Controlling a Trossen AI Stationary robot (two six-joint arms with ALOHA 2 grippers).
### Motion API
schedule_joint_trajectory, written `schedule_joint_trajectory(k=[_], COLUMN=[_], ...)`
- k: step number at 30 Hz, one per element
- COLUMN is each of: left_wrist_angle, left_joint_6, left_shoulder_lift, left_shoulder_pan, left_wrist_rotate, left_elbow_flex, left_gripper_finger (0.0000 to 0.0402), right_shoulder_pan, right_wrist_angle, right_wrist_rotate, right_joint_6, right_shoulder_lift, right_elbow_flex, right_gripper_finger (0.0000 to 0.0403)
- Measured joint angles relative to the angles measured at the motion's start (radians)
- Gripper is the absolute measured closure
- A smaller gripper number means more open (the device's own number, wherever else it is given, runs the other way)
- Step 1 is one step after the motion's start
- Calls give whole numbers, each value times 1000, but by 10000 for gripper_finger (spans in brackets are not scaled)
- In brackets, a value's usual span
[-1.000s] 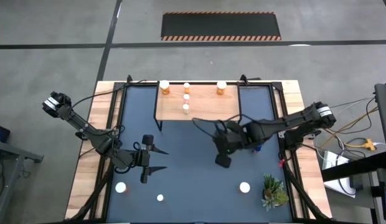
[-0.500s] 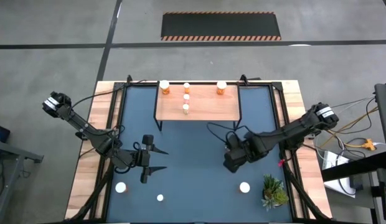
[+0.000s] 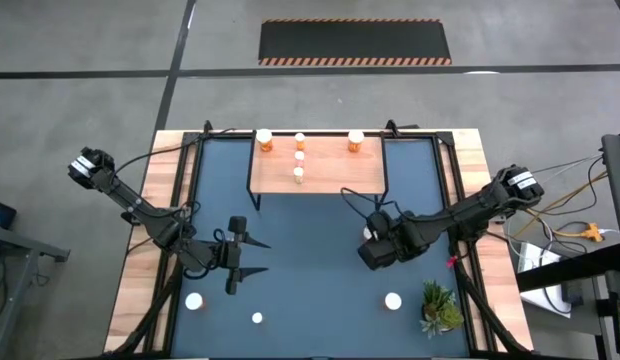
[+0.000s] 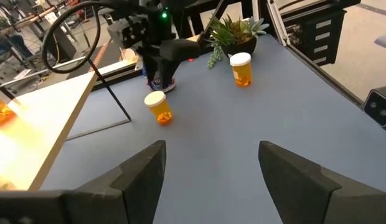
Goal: Pick and place medicine bottles onto shelf by color
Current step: Align the large orange pill bottle with the other large orange pill bottle on the shelf
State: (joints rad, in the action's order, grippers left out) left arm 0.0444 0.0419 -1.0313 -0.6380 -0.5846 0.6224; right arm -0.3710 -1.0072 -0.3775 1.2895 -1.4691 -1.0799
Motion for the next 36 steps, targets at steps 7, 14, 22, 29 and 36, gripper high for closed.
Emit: schedule_joint_trajectory(k=[7, 14, 22, 29, 36], left_wrist_angle=[0, 1, 0, 0, -1], left_joint_6=[26, 44, 46, 52, 51], left_shoulder_lift=[0, 2, 5, 9, 16], left_shoulder_pan=[1, 1, 1, 1, 1], left_wrist_rotate=[0, 0, 0, 0, 0], left_elbow_flex=[1, 3, 3, 3, 7], left_gripper_finger=[162, 162, 162, 162, 162], right_shoulder_pan=[0, 5, 5, 5, 5], right_wrist_angle=[56, 83, 110, 115, 120], right_wrist_rotate=[-77, -98, -105, -105, -98], right_joint_6=[42, 39, 54, 88, 67], right_shoulder_lift=[-37, -88, -159, -169, -169], right_elbow_flex=[6, 6, 6, 6, 5], right_gripper_finger=[62, 46, 67, 125, 193])
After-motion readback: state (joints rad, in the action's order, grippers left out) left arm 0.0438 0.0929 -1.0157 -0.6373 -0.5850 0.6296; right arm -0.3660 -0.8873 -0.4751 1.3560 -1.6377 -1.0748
